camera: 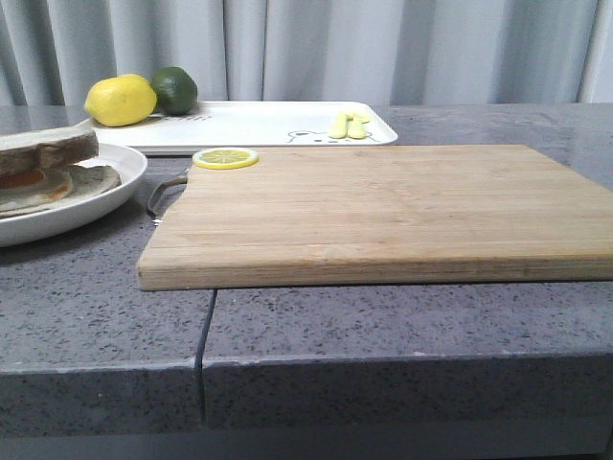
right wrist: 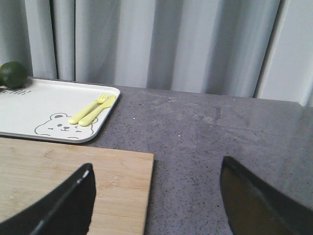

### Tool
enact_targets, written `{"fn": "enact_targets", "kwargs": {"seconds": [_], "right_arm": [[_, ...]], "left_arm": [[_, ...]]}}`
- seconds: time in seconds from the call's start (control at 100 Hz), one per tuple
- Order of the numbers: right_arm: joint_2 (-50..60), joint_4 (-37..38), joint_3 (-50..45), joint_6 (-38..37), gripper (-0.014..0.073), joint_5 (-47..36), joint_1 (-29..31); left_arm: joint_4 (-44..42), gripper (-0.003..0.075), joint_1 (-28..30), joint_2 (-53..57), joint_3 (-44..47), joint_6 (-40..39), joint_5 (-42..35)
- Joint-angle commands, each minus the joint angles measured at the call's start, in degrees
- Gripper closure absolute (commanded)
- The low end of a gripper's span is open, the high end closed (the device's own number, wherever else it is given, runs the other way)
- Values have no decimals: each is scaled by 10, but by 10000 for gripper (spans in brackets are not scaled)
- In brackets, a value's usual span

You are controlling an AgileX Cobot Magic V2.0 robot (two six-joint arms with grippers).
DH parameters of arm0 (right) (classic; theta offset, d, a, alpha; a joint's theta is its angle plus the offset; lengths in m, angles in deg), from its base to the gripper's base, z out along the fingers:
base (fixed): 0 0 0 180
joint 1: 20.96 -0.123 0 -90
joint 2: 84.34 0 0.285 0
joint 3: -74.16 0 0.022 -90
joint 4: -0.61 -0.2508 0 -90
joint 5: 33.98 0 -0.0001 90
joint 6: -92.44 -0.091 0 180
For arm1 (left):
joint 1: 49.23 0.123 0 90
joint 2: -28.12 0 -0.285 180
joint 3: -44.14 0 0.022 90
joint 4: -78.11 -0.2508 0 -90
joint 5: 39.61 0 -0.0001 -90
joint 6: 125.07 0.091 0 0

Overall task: Place bread and move sandwich to tray
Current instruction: 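Lower the left gripper and grasp the plate rim nearest it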

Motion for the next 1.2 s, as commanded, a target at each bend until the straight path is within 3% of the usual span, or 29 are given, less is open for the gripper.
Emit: {"fn": "enact_targets", "kwargs": {"seconds": [0.0, 1.19], "right_arm": [[0, -4, 15, -1, 63, -44, 5], [0, -4, 15, -1, 63, -44, 5]], "left_arm": [[11, 351, 1, -5, -18, -7, -33], [32, 353, 1, -102, -18, -7, -57]]}}
